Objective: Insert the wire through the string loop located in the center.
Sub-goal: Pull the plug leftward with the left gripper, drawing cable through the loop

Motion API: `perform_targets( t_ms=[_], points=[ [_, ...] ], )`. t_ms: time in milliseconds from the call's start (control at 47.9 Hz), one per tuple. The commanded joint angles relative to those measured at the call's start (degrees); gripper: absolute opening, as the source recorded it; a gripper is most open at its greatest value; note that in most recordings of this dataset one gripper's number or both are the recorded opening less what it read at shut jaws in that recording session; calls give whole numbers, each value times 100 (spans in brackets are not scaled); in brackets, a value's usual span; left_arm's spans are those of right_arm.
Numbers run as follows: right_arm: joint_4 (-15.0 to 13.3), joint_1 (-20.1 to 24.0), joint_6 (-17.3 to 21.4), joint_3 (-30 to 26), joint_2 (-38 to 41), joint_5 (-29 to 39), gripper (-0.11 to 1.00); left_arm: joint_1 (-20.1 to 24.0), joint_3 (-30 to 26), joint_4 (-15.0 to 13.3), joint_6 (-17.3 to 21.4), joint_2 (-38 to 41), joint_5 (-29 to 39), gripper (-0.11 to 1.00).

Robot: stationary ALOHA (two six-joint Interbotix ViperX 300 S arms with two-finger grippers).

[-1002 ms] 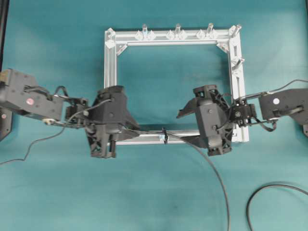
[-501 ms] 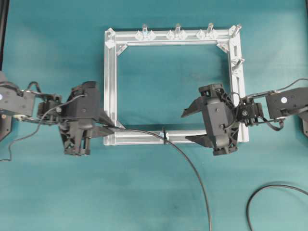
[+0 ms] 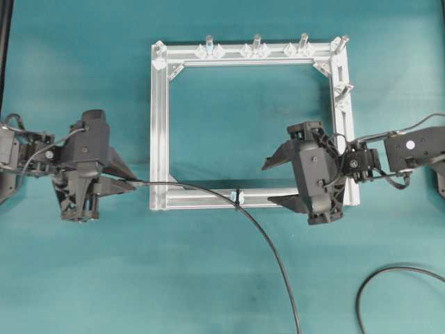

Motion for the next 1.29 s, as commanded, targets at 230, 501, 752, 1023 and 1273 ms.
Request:
perform_targets(
  t_ms=[230, 501, 752, 1023, 1273],
  points=[
    [26, -9, 9, -53, -132, -18, 70, 18, 0, 9, -44, -18, 9, 20],
    [26, 0, 9, -53, -123, -18, 70, -35, 202, 9, -53, -9, 9, 20],
    [26, -9, 9, -53, -123, -18, 70, -35, 316, 9, -44, -9, 9, 20],
    [26, -18, 9, -53, -123, -18, 70, -35, 308, 9, -35, -9, -18, 20],
    [26, -18, 9, -62, -123, -18, 70, -35, 264, 18, 0, -9, 9, 19]
  ],
)
